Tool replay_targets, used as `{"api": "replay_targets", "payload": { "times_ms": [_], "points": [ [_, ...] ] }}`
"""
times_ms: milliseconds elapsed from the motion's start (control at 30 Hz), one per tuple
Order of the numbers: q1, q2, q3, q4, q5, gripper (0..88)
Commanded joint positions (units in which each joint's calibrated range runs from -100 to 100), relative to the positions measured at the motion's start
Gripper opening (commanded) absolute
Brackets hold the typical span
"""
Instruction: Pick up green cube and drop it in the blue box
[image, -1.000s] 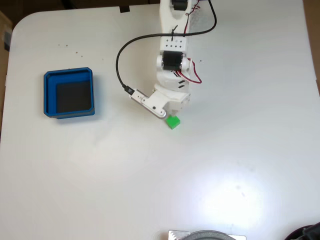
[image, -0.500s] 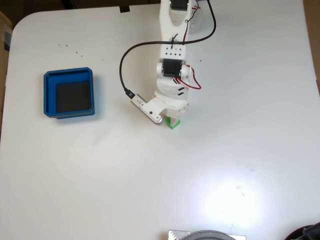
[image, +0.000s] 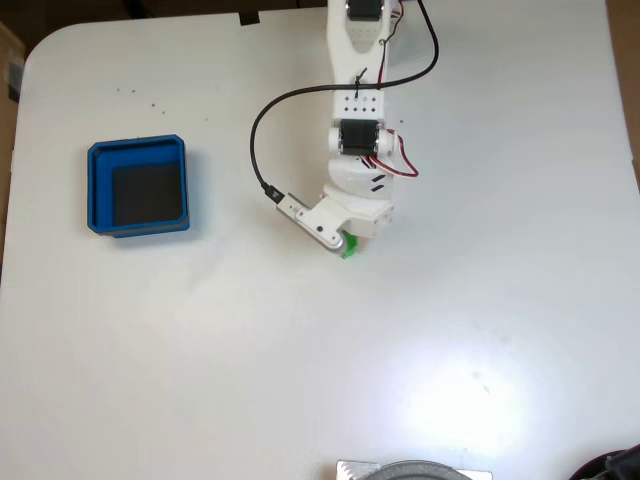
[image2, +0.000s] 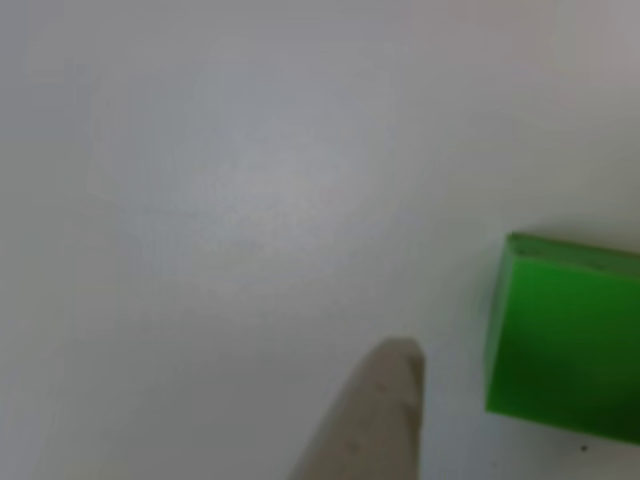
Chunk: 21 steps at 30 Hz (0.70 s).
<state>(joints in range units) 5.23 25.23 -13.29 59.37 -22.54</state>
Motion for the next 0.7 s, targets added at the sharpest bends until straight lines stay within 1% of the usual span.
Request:
{"api": "replay_targets", "payload": {
  "times_ms": [0, 667],
  "points": [
    [0.27, 0.52, -3.50, -1.20, -0.15, 31.0],
    [0.58, 3.53, -3.59, -1.28, 0.24, 30.9]
  ]
}}
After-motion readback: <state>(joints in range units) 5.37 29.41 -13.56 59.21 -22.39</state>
